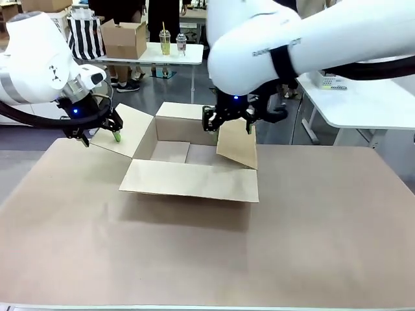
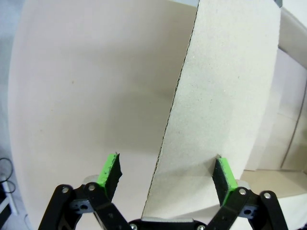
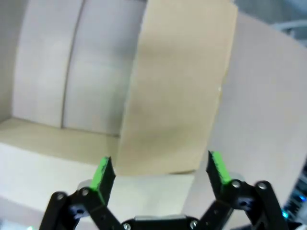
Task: Pack the gift set into the box.
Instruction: Place both hands on the side flaps of the Package Box and spread them outward.
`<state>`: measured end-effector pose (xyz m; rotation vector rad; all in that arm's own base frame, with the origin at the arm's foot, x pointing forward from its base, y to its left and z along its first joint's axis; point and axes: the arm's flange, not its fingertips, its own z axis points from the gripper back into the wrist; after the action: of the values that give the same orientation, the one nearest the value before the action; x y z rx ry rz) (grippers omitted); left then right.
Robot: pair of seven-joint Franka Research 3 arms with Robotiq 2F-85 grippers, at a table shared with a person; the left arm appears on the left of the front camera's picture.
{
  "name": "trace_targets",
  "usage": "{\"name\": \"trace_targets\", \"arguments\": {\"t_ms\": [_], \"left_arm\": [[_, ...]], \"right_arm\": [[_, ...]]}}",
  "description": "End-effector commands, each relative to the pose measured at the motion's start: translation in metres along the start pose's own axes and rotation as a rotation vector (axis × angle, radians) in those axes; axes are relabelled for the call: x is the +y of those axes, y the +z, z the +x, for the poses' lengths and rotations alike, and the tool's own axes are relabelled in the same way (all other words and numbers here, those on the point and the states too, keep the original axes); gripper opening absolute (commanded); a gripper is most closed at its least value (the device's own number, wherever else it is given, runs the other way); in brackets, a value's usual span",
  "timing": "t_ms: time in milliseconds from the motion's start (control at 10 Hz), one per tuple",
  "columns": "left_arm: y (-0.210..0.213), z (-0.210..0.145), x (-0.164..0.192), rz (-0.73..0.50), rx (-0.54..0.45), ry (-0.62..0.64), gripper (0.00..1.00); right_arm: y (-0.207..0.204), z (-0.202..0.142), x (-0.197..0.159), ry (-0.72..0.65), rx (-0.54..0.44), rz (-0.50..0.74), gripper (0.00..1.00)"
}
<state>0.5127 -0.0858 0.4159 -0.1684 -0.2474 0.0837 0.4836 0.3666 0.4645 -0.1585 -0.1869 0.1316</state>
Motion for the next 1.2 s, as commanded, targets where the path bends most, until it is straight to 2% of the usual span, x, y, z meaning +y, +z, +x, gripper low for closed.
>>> {"name": "trace_targets", "arguments": {"t_ms": [0,100,300,500,1100], "left_arm": [[0.0,0.0,-0.001,0.019,-0.014,0.011,1.0],[0.0,0.0,-0.001,0.019,-0.014,0.011,1.0],[0.0,0.0,-0.001,0.019,-0.014,0.011,1.0],[0.0,0.0,-0.001,0.019,-0.014,0.011,1.0],[0.0,0.0,-0.001,0.019,-0.014,0.011,1.0]], "right_arm": [[-0.005,0.034,0.034,-0.066,0.016,-0.112,1.0],[-0.016,0.041,0.044,-0.04,0.031,-0.116,1.0],[-0.037,0.046,0.045,-0.029,0.092,-0.302,1.0],[-0.043,0.041,0.031,-0.021,0.111,-0.289,1.0],[0.001,0.02,-0.037,-0.083,0.079,-0.366,1.0]]}}
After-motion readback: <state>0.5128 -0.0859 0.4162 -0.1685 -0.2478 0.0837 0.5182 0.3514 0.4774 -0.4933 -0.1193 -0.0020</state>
